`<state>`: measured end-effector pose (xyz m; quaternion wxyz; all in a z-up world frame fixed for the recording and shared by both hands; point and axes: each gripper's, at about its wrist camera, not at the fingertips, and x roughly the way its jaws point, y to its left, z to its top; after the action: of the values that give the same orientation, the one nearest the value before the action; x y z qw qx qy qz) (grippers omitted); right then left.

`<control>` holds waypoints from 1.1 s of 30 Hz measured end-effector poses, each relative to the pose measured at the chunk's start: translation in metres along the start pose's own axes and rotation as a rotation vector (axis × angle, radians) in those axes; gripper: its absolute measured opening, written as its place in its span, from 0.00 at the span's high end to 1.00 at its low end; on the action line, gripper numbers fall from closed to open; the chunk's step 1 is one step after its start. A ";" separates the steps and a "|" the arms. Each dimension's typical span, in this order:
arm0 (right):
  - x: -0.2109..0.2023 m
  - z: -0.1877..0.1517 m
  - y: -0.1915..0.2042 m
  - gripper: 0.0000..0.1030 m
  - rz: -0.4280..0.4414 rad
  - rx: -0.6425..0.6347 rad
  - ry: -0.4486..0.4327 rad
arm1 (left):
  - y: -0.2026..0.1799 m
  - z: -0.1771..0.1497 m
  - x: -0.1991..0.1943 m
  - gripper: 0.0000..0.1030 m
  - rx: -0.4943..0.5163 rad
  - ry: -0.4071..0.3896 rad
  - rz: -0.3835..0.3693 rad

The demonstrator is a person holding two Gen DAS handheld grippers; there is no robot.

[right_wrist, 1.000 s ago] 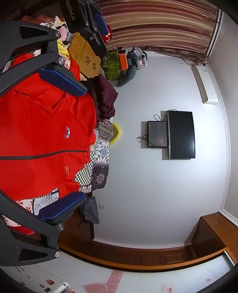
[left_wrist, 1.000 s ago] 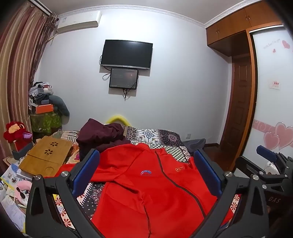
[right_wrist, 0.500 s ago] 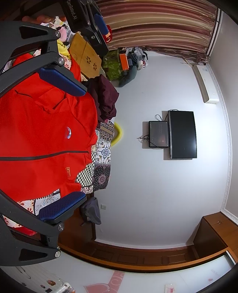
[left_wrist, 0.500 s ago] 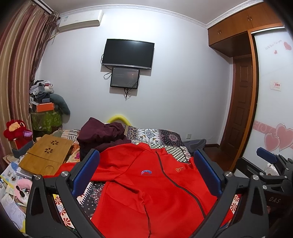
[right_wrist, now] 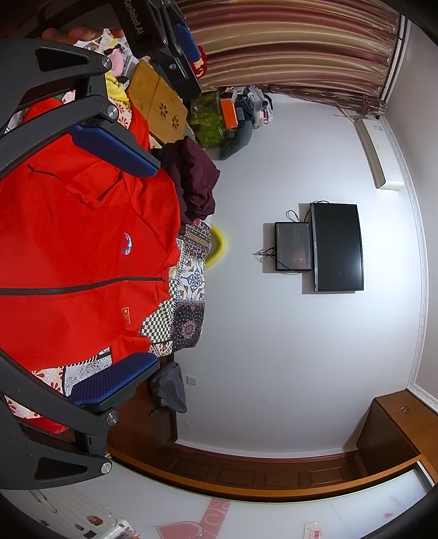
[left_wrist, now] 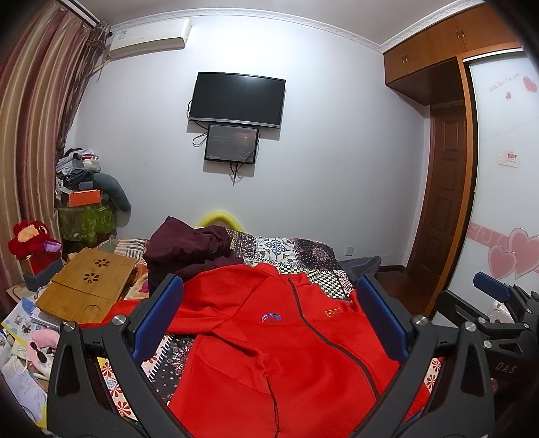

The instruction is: Fold large clothes

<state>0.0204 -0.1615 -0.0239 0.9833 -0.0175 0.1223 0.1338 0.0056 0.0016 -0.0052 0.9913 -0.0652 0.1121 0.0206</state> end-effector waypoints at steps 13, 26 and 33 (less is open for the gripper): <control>-0.001 0.001 -0.001 0.00 0.000 0.003 0.003 | 0.000 0.000 0.000 0.00 0.002 0.000 0.001; 0.002 0.004 -0.005 0.00 -0.001 0.020 0.023 | 0.002 0.001 -0.001 0.00 -0.003 0.002 -0.001; 0.006 0.004 -0.005 0.00 -0.006 0.021 0.033 | 0.003 0.001 0.002 0.00 -0.006 0.004 0.006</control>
<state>0.0285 -0.1648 -0.0211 0.9817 -0.0098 0.1399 0.1291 0.0075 0.0044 -0.0047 0.9908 -0.0679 0.1142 0.0237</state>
